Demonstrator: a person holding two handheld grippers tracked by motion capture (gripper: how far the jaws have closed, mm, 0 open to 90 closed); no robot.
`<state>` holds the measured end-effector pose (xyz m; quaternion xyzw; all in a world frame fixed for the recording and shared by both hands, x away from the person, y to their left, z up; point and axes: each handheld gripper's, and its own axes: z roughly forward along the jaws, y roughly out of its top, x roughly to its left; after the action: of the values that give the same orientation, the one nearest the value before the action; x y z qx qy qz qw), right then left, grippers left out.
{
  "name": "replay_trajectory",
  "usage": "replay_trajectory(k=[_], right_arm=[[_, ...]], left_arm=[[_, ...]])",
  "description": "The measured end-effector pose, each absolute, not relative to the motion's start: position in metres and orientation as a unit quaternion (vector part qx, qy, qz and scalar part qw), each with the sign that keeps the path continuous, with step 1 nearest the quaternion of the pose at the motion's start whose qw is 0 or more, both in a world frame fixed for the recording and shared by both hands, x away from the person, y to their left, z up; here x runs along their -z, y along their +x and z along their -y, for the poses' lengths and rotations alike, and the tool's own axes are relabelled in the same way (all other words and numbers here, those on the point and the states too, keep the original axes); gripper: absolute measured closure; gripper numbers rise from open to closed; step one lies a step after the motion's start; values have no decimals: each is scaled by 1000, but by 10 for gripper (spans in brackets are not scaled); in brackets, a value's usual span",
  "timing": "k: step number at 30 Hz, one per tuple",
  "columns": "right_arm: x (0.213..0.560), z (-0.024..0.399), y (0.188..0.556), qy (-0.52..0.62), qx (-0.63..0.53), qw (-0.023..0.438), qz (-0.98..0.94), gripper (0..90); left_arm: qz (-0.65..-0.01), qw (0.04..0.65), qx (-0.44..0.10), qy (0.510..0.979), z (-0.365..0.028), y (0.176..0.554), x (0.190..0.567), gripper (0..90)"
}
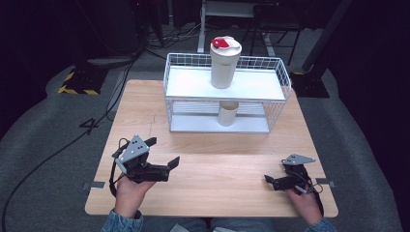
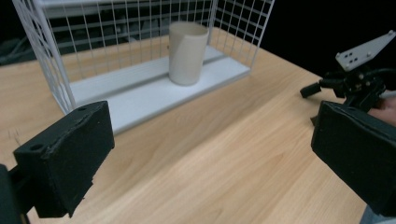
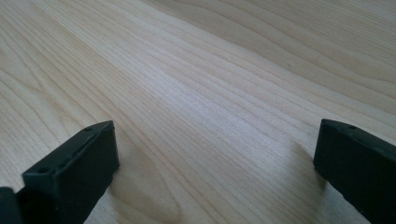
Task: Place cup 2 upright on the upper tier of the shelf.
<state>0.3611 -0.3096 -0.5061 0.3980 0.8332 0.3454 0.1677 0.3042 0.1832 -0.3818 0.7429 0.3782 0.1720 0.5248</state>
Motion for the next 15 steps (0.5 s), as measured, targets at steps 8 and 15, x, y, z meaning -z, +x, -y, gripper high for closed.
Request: replay_trajectory(k=[8,15], right_arm=[[506,310,361,398,-345,168,-833,4],[506,310,361,398,-345,168,-833,4]], left_arm=[[-391,488,-178,760,-183,303,409,0],[-401,465,-173,770,-184,303,436,0]])
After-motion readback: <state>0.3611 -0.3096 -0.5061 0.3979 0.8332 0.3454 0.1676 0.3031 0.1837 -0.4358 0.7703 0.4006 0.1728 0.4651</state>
